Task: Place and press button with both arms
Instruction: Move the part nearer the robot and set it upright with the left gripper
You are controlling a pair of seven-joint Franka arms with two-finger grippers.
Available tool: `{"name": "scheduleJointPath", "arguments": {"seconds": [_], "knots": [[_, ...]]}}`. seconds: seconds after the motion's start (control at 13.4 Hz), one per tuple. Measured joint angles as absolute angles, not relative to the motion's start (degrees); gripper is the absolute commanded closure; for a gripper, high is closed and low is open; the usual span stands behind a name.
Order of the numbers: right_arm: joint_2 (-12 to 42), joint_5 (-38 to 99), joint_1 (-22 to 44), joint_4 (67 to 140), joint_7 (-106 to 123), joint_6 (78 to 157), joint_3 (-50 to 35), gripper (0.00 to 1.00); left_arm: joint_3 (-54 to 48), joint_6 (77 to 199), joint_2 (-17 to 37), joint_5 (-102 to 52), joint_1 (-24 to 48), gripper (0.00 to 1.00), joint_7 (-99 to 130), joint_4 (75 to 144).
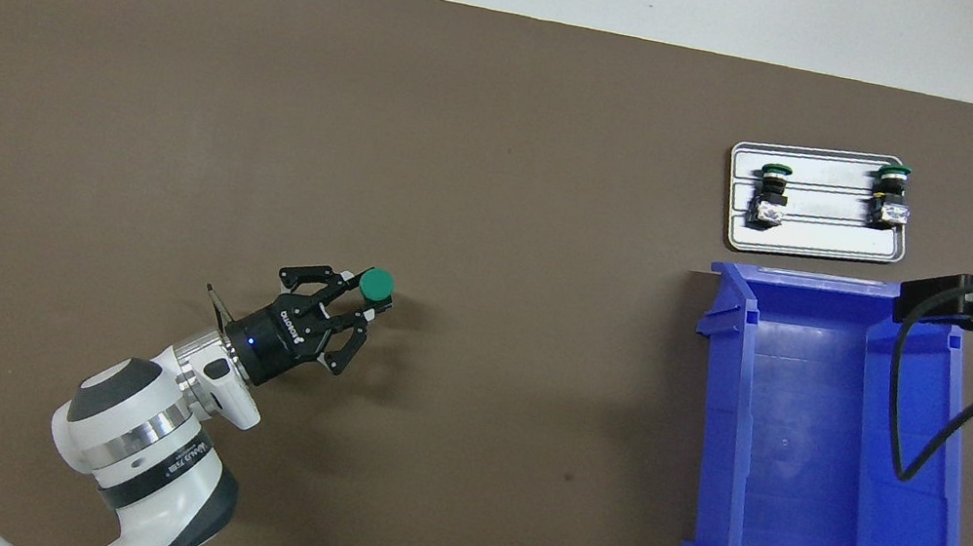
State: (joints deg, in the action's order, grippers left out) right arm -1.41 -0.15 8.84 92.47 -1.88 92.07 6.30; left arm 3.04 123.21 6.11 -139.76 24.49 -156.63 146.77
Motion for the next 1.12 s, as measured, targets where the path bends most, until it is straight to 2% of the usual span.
{"name": "scheduleJointPath", "arguments": {"seconds": [0.45,0.52,0.6,0.75,1.05,1.12], "knots": [[-1.41,-0.15,8.84,92.47,-1.88,92.07,6.30,0.01,3.08,122.90,6.09,-139.76,25.44,1.00,-157.21,147.79],[-1.41,-0.15,8.84,92.47,-1.88,92.07,6.30,0.01,3.08,122.90,6.08,-139.76,25.59,0.67,-157.24,147.89],[-1.41,-0.15,8.84,92.47,-1.88,92.07,6.30,0.01,3.10,122.90,6.08,-139.76,25.78,0.41,-157.26,147.93],[-1.41,-0.15,8.84,92.47,-1.88,92.07,6.30,0.01,3.10,122.90,6.07,-139.76,25.98,0.29,-157.27,147.93],[-1.41,-0.15,8.84,92.47,-1.88,92.07,6.30,0.01,3.17,122.84,6.04,-139.76,25.99,0.13,-157.27,147.93],[-1.41,-0.15,8.84,92.47,-1.88,92.07,6.30,0.01,3.19,122.85,6.04,-139.76,25.99,0.03,-157.28,147.93]]}}
